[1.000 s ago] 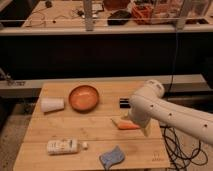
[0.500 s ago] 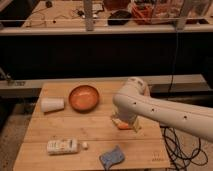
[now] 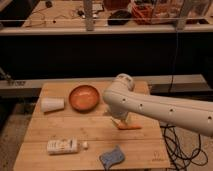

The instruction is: Move the arm in a circular motion

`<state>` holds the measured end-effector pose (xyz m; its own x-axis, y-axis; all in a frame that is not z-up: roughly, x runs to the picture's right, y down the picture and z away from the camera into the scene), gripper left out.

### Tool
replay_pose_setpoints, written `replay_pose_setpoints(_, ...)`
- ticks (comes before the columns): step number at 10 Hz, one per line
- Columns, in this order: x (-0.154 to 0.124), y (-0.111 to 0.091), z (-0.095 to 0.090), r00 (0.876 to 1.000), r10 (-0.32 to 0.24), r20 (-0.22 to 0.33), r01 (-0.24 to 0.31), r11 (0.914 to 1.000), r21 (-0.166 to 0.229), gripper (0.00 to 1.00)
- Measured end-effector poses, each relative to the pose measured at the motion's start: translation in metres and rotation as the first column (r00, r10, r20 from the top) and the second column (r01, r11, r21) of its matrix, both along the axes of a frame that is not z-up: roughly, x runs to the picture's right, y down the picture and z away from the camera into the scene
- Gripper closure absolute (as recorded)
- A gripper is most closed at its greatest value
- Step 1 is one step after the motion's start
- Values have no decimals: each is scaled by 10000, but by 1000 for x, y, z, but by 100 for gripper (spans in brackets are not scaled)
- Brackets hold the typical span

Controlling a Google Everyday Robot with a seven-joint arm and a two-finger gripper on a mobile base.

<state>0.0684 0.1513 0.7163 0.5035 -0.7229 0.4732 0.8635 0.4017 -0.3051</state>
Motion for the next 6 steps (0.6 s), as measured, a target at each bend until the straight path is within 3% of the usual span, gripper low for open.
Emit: replay_pose_setpoints(6, -25, -15, 14, 9972, -684, 308, 683, 9977, 50, 20)
